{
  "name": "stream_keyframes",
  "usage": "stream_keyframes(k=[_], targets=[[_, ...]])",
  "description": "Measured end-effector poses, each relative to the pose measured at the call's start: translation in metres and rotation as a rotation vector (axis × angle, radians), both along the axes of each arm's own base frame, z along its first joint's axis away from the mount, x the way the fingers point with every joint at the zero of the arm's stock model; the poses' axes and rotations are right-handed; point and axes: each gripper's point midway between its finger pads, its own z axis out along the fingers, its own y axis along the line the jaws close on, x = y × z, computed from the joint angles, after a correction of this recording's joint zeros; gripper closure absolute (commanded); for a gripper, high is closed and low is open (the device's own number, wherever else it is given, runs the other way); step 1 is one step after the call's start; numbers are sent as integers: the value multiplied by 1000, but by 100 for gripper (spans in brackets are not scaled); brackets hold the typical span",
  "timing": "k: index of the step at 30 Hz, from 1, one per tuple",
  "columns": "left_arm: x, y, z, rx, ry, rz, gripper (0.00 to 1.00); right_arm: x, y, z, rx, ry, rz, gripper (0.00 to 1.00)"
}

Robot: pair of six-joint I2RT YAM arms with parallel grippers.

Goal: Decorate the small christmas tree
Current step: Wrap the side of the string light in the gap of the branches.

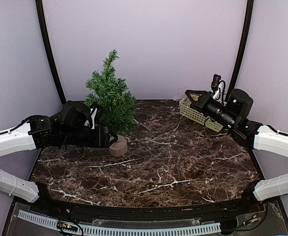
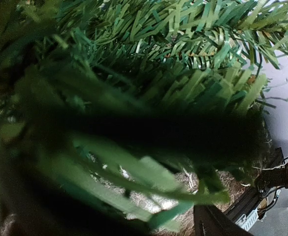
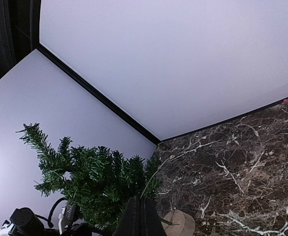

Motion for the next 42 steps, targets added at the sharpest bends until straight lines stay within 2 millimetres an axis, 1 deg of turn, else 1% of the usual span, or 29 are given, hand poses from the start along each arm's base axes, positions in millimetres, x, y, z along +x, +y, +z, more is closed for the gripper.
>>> stream_keyframes(k=[3, 8, 13, 14, 15, 16, 17, 18, 19, 20, 21, 23, 25, 29, 35, 38, 42], targets=[[0, 0, -1, -7, 0, 4, 30, -2, 3, -1, -5, 2, 5, 100], [-2, 9, -8, -6, 1, 38, 43, -4, 6, -1, -7, 1, 10, 100], [-3, 20, -14, 1, 0, 68, 51, -7, 9, -1, -17, -6, 12, 100], [-2, 20, -14, 1, -2, 72, 56, -8, 10, 1, -20, -11, 14, 100], [-1, 21, -14, 2, -5, 78, 59, -9, 11, 2, -23, -14, 18, 100], [0, 22, -14, -2, -6, 84, 66, -10, 13, 3, -25, -19, 22, 100], [2, 23, -14, -2, -11, 88, 70, -12, 14, 4, -28, -24, 27, 100], [5, 23, -14, -6, -21, 96, 78, -14, 15, 5, -32, -29, 29, 100], [7, 24, -14, -12, -23, 105, 82, -16, 16, 5, -37, -31, 29, 100], [9, 25, -14, -11, -31, 108, 91, -17, 16, 5, -42, -32, 27, 100], [11, 26, -13, -12, -37, 114, 98, -18, 17, 5, -48, -35, 28, 100], [16, 29, -14, -14, -50, 131, 100, -23, 18, 6, -62, -44, 31, 100], [20, 33, -15, -15, -61, 143, 100, -28, 20, 8, -72, -57, 37, 100], [30, 48, -17, -12, -77, 165, 100, -41, 30, 18, -83, -93, 67, 100], [37, 57, -11, -5, -123, 131, 100, -56, 46, 34, -81, -138, 102, 100], [43, 67, -11, 5, -140, 119, 100, -57, 58, 43, -88, -157, 101, 100], [52, 80, -16, 29, -152, 102, 100, -49, 70, 51, -102, -167, 72, 100]])
